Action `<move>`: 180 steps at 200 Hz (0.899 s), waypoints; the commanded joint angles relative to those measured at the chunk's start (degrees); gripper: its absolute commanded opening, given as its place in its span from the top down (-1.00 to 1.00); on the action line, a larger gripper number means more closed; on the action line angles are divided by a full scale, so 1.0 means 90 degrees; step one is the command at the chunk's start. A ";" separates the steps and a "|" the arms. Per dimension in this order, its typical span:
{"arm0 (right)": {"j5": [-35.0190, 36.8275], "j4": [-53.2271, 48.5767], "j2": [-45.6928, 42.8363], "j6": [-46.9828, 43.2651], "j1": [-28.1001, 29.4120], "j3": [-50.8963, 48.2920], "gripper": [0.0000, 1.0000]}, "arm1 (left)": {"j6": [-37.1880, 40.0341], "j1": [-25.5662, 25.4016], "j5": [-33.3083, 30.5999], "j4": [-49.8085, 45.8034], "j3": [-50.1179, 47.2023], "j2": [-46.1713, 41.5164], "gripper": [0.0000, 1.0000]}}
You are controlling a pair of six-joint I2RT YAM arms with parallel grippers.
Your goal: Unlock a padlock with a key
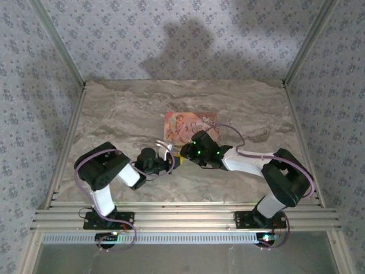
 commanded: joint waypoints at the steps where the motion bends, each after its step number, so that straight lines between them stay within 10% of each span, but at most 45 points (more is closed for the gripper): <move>1: 0.0597 0.0400 0.0086 0.0356 0.0087 -0.0255 -0.05 | -0.0086 -0.0074 -0.0097 -0.0009 -0.0080 -0.0279 1.00; 55: 0.0644 0.0629 0.0086 0.0403 0.0087 -0.0346 0.25 | 0.0101 -0.0216 -0.0045 -0.0551 0.0213 -0.0395 1.00; 119: 0.0456 0.0727 0.0064 0.0546 -0.0130 -0.0425 0.03 | 0.0229 -0.0223 -0.0035 -0.0640 0.0323 -0.0366 1.00; 180: 0.0214 0.1009 0.0252 0.0676 -0.0252 -0.0398 0.69 | 0.0241 -0.0216 -0.0047 -0.0580 0.0272 -0.0356 1.00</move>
